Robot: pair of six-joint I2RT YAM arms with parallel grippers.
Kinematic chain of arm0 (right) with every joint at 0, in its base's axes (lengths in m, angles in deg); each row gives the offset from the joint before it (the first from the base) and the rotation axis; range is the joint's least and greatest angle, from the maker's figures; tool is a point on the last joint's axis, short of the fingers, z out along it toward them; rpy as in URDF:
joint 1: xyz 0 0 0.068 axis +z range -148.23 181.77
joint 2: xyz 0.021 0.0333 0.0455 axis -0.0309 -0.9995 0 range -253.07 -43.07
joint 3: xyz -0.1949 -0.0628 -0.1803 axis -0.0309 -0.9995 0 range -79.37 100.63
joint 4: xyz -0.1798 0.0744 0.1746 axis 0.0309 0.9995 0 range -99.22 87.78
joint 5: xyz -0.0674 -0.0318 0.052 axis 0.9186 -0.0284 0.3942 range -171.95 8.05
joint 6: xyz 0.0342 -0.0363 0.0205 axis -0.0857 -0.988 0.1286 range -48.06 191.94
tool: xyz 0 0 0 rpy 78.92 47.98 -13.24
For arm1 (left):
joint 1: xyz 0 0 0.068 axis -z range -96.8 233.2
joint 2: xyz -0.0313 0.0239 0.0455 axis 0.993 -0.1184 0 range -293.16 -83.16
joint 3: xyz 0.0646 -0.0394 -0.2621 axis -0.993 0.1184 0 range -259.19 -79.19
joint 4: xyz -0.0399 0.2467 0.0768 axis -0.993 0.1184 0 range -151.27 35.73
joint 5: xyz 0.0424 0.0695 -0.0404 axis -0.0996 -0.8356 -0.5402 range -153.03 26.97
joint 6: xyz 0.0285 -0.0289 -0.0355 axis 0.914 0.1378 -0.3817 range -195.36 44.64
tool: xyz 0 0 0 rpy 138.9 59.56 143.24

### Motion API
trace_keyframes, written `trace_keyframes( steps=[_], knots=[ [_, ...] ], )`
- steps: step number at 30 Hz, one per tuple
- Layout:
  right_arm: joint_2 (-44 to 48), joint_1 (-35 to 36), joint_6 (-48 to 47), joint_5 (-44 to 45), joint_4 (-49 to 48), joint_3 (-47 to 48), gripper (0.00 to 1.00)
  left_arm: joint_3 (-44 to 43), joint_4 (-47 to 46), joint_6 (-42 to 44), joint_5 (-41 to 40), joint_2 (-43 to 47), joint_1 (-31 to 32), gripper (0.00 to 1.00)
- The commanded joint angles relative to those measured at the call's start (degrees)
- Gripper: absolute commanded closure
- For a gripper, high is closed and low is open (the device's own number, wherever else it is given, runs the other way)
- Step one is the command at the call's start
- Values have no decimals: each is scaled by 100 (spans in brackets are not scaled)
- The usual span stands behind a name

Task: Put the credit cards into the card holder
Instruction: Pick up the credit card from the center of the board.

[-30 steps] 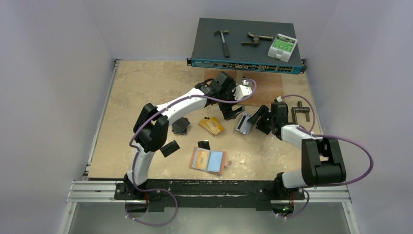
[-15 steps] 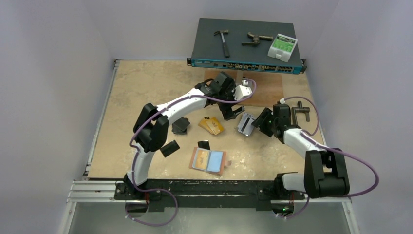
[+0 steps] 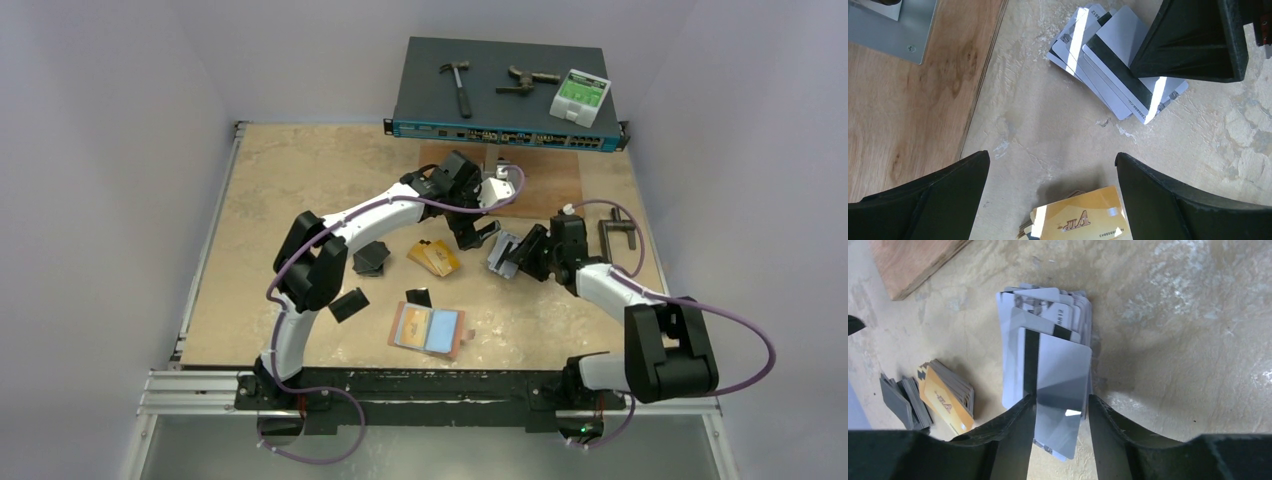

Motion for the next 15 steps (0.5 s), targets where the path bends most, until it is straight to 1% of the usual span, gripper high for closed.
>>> trace_keyframes(
  steps=[1, 2, 5, 8, 11, 15],
  knots=[
    [-6, 14, 131, 41, -195, -132, 63, -9, -121, -39, 121, 271, -50, 1],
    [35, 20, 110, 59, -168, -153, 66, -3, -117, -40, 132, 276, -50, 1],
    [141, 20, 68, 28, -150, -194, 70, -6, -108, -56, 168, 290, -50, 1],
    [265, 18, 33, 121, 83, -205, 70, -5, -85, -80, 204, 312, -50, 1],
    [365, 21, -33, 246, 246, -190, 68, 2, -37, -103, 233, 339, -49, 1],
    [472, 7, -54, 363, 327, -277, 68, 39, -10, -104, 245, 392, -50, 1]
  ],
)
